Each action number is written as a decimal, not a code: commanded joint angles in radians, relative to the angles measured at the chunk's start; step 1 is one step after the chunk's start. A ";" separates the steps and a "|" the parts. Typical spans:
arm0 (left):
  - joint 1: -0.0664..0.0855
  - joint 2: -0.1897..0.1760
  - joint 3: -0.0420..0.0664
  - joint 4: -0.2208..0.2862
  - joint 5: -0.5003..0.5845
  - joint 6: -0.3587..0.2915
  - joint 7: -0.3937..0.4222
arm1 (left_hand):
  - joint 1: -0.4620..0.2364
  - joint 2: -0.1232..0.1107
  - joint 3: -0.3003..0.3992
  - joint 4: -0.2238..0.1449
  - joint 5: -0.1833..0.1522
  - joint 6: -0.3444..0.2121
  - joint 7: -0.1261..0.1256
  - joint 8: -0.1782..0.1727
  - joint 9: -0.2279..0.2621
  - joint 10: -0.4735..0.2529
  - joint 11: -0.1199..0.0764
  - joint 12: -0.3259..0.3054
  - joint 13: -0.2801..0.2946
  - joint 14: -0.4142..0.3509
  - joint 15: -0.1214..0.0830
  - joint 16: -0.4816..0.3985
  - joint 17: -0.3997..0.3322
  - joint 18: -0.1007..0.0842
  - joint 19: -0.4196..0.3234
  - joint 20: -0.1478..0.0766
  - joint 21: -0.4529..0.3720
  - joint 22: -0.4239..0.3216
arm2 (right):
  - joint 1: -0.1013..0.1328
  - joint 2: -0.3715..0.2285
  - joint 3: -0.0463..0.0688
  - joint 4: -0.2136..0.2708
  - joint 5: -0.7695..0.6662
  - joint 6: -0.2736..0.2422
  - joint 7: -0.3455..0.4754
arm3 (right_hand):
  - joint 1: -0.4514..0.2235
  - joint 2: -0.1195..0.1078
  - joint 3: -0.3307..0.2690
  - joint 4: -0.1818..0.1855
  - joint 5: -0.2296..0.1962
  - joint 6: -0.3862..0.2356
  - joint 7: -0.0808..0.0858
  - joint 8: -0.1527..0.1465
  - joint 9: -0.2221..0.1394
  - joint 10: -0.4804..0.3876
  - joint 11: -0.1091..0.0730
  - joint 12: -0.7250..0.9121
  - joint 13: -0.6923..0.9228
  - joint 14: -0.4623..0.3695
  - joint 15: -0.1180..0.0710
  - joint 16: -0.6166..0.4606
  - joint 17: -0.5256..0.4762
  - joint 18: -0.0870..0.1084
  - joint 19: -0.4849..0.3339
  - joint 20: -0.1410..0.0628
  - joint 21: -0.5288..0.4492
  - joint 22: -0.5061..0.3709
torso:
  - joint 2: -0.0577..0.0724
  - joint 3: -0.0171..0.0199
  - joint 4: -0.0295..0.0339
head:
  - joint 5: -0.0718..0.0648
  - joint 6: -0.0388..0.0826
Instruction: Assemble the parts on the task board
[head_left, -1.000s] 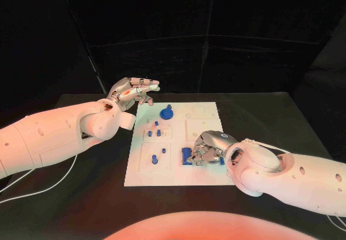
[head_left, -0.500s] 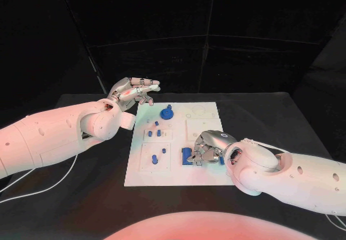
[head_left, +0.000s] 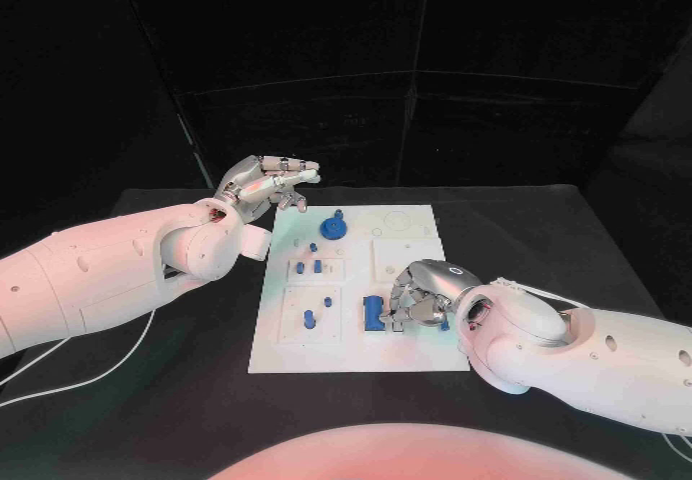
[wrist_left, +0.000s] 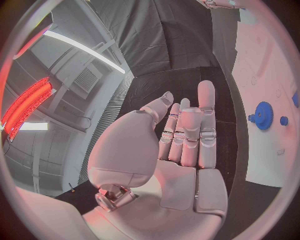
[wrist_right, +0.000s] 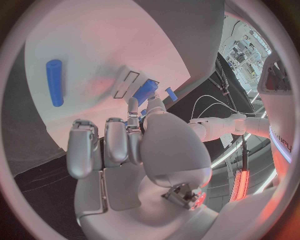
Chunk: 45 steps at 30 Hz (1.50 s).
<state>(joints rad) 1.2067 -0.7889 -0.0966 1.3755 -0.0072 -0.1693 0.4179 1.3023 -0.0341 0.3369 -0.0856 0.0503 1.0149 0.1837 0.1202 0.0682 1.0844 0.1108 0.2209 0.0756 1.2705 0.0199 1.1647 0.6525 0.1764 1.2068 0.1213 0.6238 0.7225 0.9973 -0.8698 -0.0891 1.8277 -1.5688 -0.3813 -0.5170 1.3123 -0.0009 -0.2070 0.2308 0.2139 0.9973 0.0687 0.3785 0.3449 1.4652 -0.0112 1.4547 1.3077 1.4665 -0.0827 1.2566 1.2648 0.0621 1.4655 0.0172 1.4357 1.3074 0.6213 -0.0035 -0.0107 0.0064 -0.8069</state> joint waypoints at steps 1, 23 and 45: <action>0.002 -0.002 0.000 0.003 0.002 0.011 0.004 | 0.009 -0.005 0.001 0.005 0.001 -0.008 0.001 0.003 -0.001 -0.009 0.001 0.003 -0.002 -0.001 0.004 0.004 -0.001 0.006 0.009 0.001 -0.005 -0.001 | 0.002 -0.037 0.000 0.027 0.050 -0.099 0.062 | 0.006 0.005 -0.009 0.002 0.008 -0.025 0.016 -0.034 -0.014 0.047 0.015 -0.003 0.175 0.051 0.015 -0.003 0.002 -0.014 0.026 0.017 -0.004 0.041 | 0.000 -0.0011 -0.0001 | -0.005 0.000; 0.002 -0.012 0.000 0.012 0.002 0.008 0.004 | 0.009 -0.004 0.001 0.005 0.001 -0.009 0.001 0.004 -0.001 -0.011 0.001 0.004 -0.002 -0.001 0.005 0.004 -0.001 0.006 0.009 0.001 -0.005 -0.002 | 0.000 -0.220 -0.001 0.038 0.096 -0.107 -0.003 | 0.029 -0.007 -0.042 0.002 0.118 -0.015 0.030 -0.101 -0.033 0.027 0.029 -0.036 0.153 0.050 0.029 -0.002 0.002 -0.004 0.011 0.037 -0.031 0.003 | -0.004 -0.0019 -0.0118 | -0.027 0.010; 0.002 -0.012 -0.002 0.011 0.002 0.008 0.005 | 0.013 -0.005 0.003 0.003 0.001 -0.010 0.001 0.004 -0.001 -0.012 0.001 0.005 -0.002 -0.001 0.005 0.004 -0.002 0.006 0.010 0.001 -0.006 -0.002 | -0.033 -0.145 -0.001 -0.018 0.089 0.010 -0.057 | 0.009 -0.014 -0.062 0.026 0.106 0.043 0.008 -0.070 -0.005 0.024 0.010 -0.041 0.149 0.050 0.014 -0.002 0.002 -0.002 0.009 0.025 -0.037 -0.003 | -0.003 -0.0018 -0.0096 | -0.031 0.009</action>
<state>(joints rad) 1.2066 -0.8013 -0.0992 1.3849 -0.0072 -0.1693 0.4170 1.3068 -0.0386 0.3369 -0.0856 0.0503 1.0111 0.1874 0.1202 0.0682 1.0772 0.1109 0.2209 0.0748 1.2705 0.0199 1.1647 0.6517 0.1763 1.2105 0.1250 0.6238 0.7218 0.9644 -1.0162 -0.0907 1.8084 -1.4738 -0.4079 -0.5636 1.3251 -0.0117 -0.2641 0.2548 0.3232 1.0393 0.0750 0.3060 0.3399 1.4666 0.0033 1.4160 1.3078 1.4662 -0.0629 1.2566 1.2661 0.0621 1.4652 0.0447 1.4016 1.3050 0.6175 -0.0054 -0.0194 -0.0274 -0.7975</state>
